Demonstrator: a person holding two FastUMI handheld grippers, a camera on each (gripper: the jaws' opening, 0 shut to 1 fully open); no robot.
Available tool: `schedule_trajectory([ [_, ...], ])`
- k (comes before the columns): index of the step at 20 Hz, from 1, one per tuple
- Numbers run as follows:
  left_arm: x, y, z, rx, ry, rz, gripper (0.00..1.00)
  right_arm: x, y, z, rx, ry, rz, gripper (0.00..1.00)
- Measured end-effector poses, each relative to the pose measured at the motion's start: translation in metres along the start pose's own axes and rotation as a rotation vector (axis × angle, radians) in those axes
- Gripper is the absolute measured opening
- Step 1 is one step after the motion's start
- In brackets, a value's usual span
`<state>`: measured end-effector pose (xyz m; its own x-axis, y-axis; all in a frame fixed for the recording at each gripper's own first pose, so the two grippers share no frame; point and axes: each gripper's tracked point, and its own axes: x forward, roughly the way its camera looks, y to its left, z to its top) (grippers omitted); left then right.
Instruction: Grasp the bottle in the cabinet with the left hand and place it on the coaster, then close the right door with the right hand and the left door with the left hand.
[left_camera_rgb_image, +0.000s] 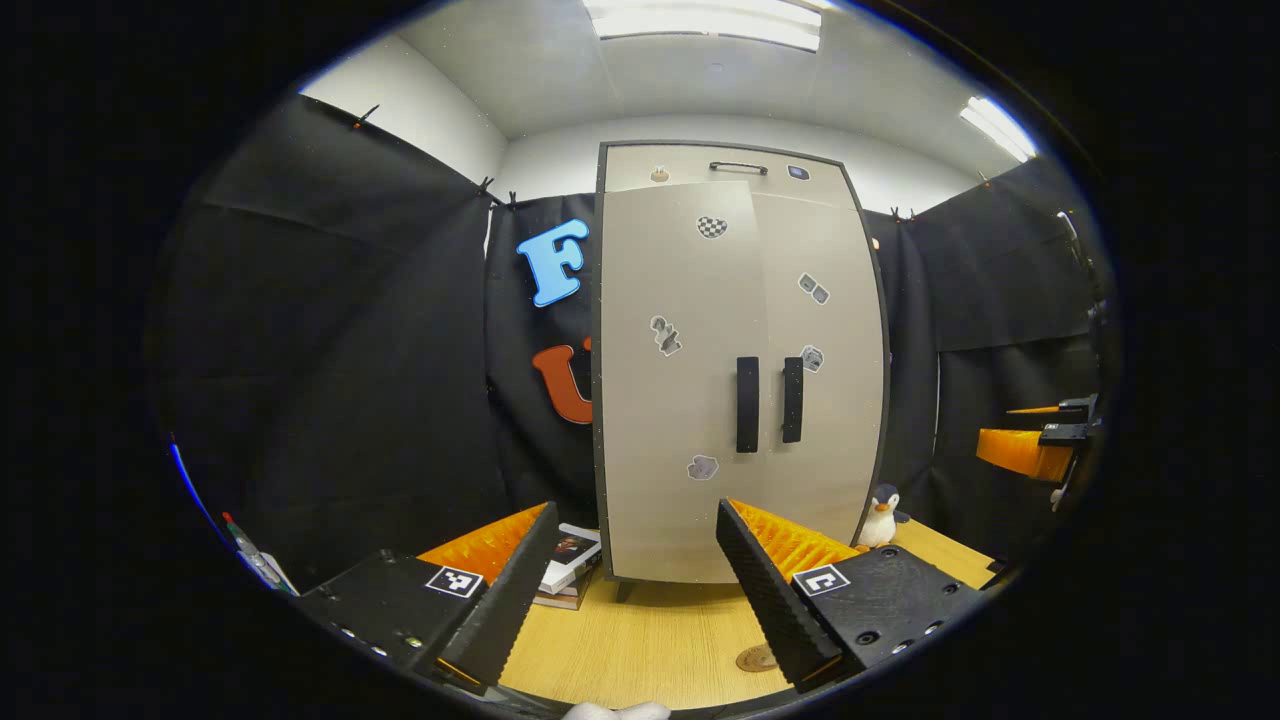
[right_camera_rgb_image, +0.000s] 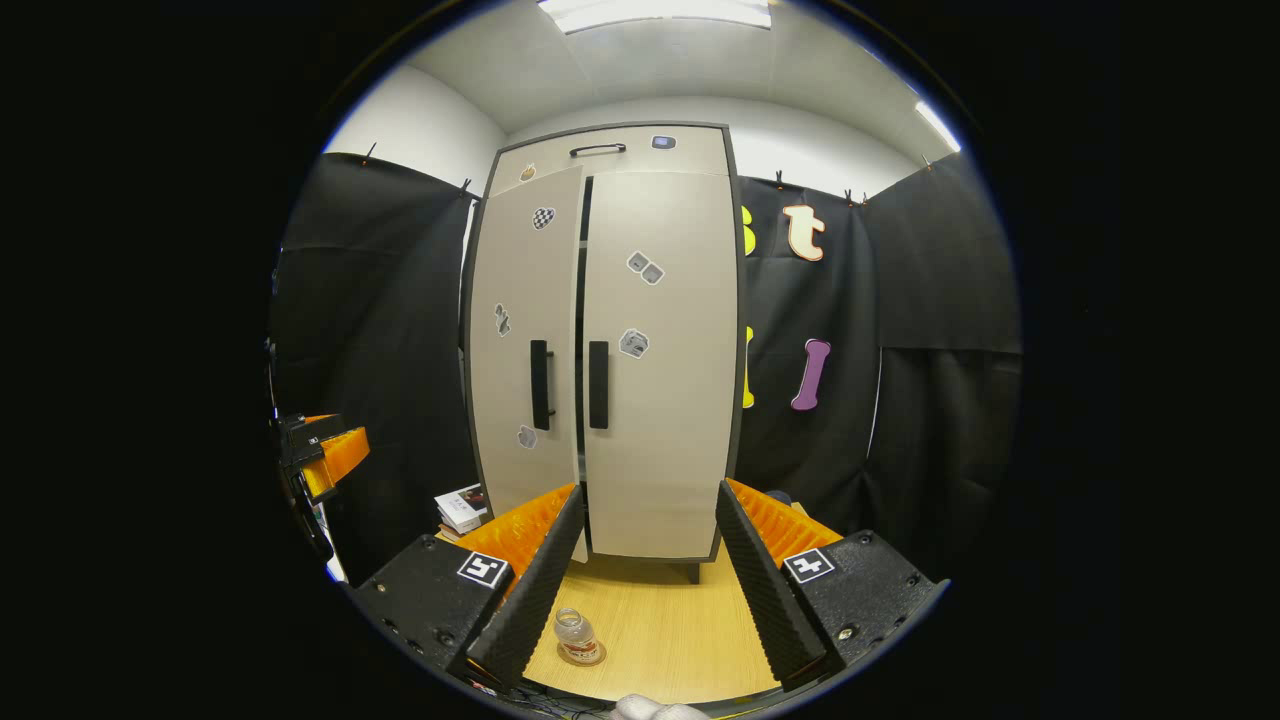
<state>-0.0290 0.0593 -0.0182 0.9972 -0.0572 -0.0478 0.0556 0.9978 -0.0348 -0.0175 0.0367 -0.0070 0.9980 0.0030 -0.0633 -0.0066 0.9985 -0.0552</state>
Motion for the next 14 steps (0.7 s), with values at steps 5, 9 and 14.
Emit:
schedule_trajectory([
  [5,-0.001,0.001,0.001,-0.005,-0.005,-0.004,0.96,0.000,-0.003,0.000,0.003,-0.006,-0.003,0.82],
  [9,0.001,0.005,0.002,-0.004,-0.007,0.009,0.96,0.000,-0.008,-0.004,0.014,0.000,-0.011,0.82],
  [14,0.004,0.004,0.002,-0.007,-0.005,0.007,0.96,-0.002,-0.010,0.001,0.012,-0.013,-0.012,0.82],
])
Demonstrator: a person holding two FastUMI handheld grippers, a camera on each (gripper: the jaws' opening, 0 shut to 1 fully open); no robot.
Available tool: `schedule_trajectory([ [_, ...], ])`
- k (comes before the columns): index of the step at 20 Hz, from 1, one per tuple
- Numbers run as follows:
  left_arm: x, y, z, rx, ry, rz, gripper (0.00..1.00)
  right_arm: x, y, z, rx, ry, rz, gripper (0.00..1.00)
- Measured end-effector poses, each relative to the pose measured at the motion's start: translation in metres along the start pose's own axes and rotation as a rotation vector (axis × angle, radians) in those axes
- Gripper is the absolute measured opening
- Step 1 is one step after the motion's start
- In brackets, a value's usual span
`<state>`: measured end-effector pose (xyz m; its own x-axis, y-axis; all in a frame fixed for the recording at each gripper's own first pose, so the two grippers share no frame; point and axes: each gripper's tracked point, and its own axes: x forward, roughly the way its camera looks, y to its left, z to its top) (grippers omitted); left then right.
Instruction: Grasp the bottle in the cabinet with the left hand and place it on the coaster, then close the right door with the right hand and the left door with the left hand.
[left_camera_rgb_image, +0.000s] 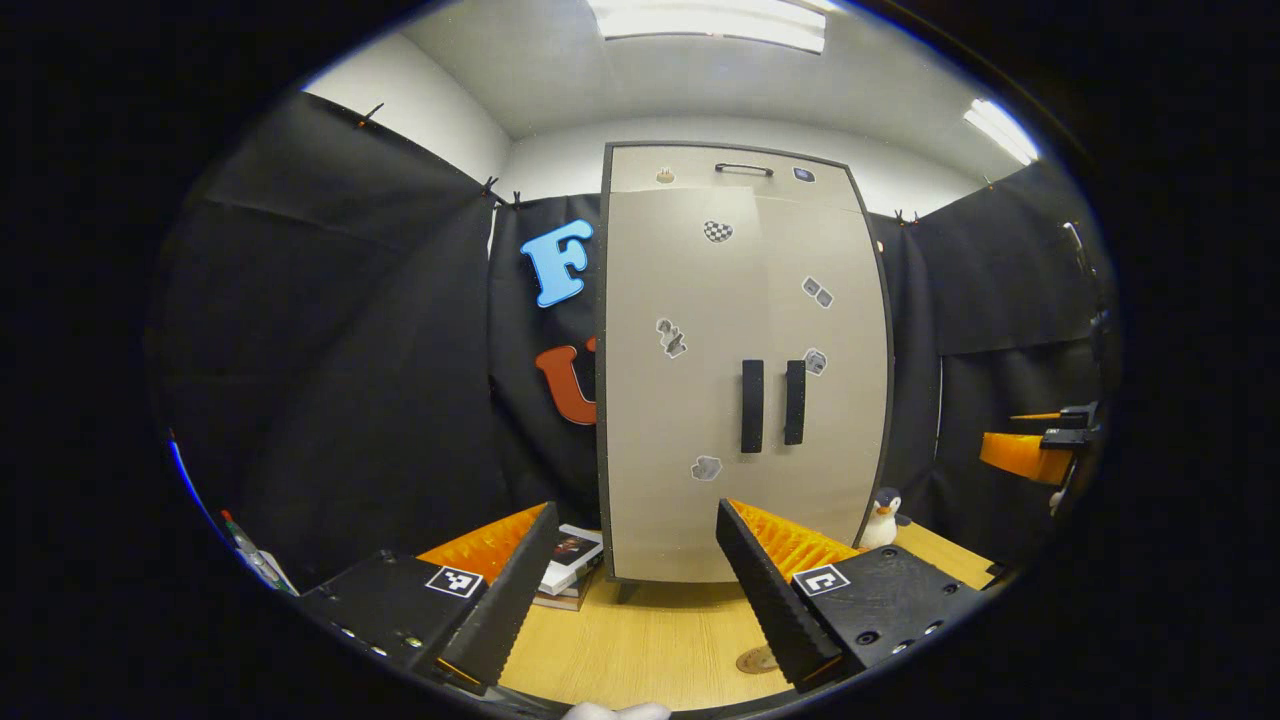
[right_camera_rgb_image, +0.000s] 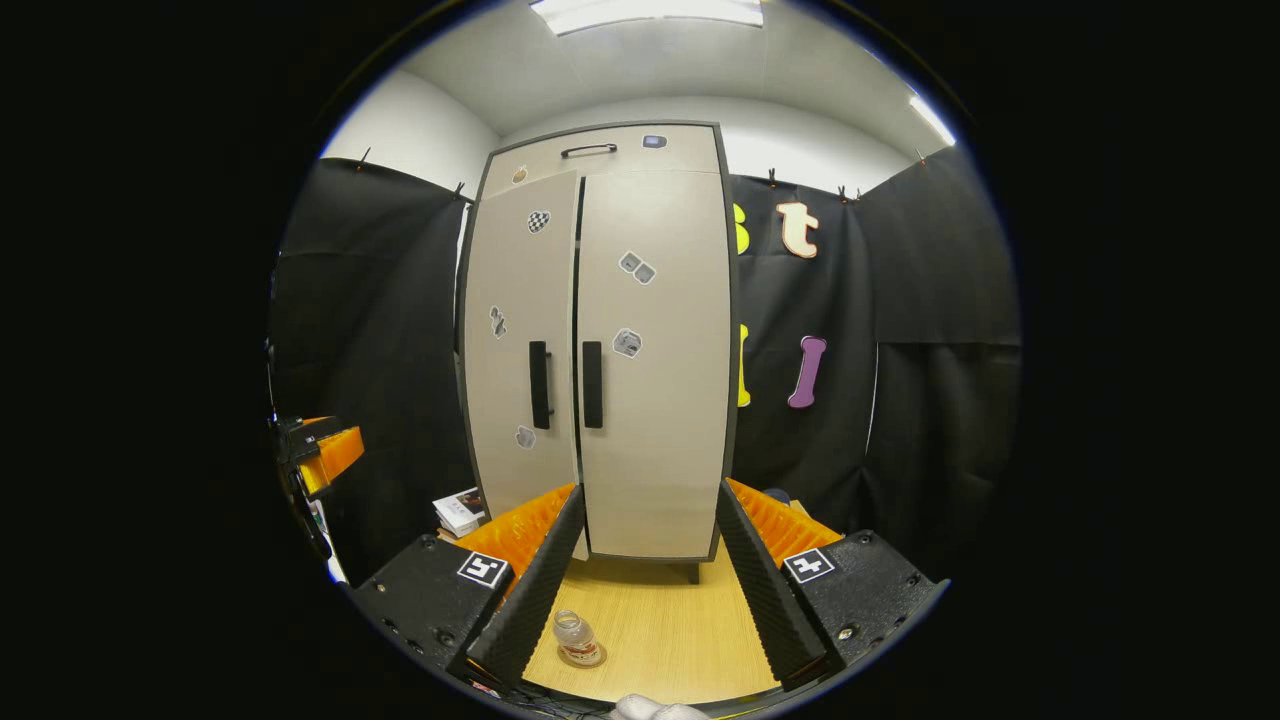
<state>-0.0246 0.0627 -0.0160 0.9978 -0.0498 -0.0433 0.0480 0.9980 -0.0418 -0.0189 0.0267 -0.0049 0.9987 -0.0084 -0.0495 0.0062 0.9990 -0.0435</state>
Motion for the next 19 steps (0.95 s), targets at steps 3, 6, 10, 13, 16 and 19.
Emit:
schedule_trajectory([
  [3,0.0013,-0.0016,0.0010,0.000,-0.005,-0.004,0.96,0.0024,0.0003,0.0010,-0.004,-0.002,0.002,0.82],
  [6,0.0025,-0.0021,0.0013,0.002,-0.008,-0.005,0.96,0.0027,0.0000,0.0020,-0.003,-0.007,0.004,0.82],
  [10,0.0043,-0.0032,-0.0002,0.001,-0.003,-0.005,0.96,0.0036,-0.0022,0.0012,-0.002,-0.009,0.003,0.82],
  [13,0.0052,-0.0036,0.0006,0.002,-0.003,-0.004,0.96,0.0053,-0.0049,0.0005,0.002,-0.009,0.002,0.82],
  [16,0.0069,-0.0059,-0.0004,0.003,0.000,-0.009,0.96,0.0072,-0.0065,0.0009,0.008,-0.008,0.000,0.82],
  [19,0.0093,-0.0079,0.0022,0.005,-0.004,-0.009,0.96,0.0078,-0.0068,0.0011,0.003,-0.007,0.006,0.82],
])
